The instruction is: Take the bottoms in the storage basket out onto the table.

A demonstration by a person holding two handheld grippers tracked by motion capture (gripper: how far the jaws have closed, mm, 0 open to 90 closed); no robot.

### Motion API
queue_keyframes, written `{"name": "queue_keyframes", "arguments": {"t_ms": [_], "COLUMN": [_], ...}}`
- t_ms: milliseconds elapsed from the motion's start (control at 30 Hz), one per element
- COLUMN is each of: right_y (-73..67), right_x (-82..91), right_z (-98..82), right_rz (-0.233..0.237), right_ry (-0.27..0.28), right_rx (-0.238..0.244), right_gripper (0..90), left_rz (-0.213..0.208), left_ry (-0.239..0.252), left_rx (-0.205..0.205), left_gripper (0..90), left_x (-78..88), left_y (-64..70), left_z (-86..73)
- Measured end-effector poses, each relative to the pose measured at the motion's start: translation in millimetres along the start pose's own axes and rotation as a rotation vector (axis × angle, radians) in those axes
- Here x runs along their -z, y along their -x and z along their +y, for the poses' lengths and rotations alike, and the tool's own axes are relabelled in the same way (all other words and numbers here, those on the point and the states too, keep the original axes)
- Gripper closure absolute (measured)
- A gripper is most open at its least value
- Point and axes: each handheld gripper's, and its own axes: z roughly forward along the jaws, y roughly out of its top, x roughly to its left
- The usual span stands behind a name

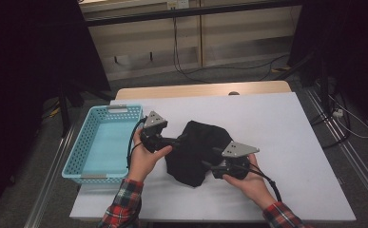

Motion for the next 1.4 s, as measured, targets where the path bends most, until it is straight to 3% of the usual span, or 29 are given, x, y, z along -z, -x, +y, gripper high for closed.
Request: {"name": "queue_keyframes", "arguments": {"t_ms": [667,1067,1167,1400], "right_y": [-8.7,-12.8,-12.4,-9.5], "right_x": [-10.7,-22.2,-22.3,-20.5], "right_z": [7.0,6.6,6.8,7.3], "right_rz": [0.038,0.048,0.045,0.046], "right_ry": [-0.011,-0.071,-0.086,-0.091], "right_rx": [-0.035,-0.019,0.013,-0.007], "right_gripper": [49.2,77.1,87.1,89.9], "left_rz": [-0.003,-0.002,-0.003,0.002], "left_ry": [0.007,0.014,0.018,0.015], "left_rx": [0.001,-0.012,-0.005,-0.003], "left_gripper": [9.4,9.5,9.5,9.4], "left_x": [3.9,6.0,6.3,6.0], "left_y": [0.2,-0.8,-1.2,-2.9], "left_z": [-0.5,1.1,1.7,0.6]}}
